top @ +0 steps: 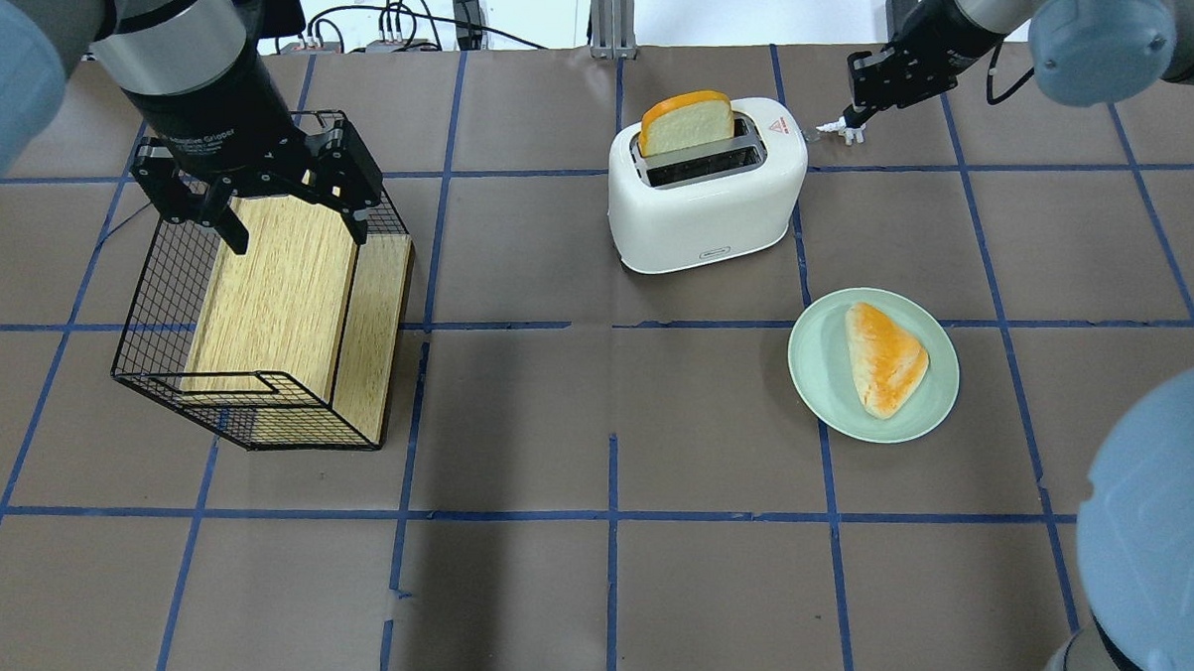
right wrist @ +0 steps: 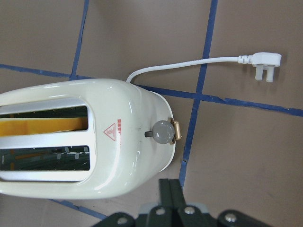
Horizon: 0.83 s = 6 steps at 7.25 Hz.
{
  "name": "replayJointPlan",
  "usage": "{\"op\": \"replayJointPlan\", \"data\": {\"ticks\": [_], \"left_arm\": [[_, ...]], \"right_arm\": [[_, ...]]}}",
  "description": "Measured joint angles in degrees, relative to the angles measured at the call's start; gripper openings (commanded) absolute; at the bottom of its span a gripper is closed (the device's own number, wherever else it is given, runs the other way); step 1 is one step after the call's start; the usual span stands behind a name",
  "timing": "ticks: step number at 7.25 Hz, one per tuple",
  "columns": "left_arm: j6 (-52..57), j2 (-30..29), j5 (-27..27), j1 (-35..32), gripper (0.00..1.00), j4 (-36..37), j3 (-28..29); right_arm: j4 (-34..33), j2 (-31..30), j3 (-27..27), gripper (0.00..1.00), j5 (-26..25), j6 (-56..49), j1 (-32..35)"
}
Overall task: Press toaster with right arm
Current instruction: 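Lower the right gripper onto the toaster lever and press it down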
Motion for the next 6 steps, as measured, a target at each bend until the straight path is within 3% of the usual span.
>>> {"op": "replayJointPlan", "data": {"ticks": [6], "left_arm": [[0.0, 0.0, 0.0, -0.03, 1.0, -0.02, 0.01]], "right_arm": [[-1.06, 5.64, -2.42, 0.04, 1.98, 0.26, 1.67]]}}
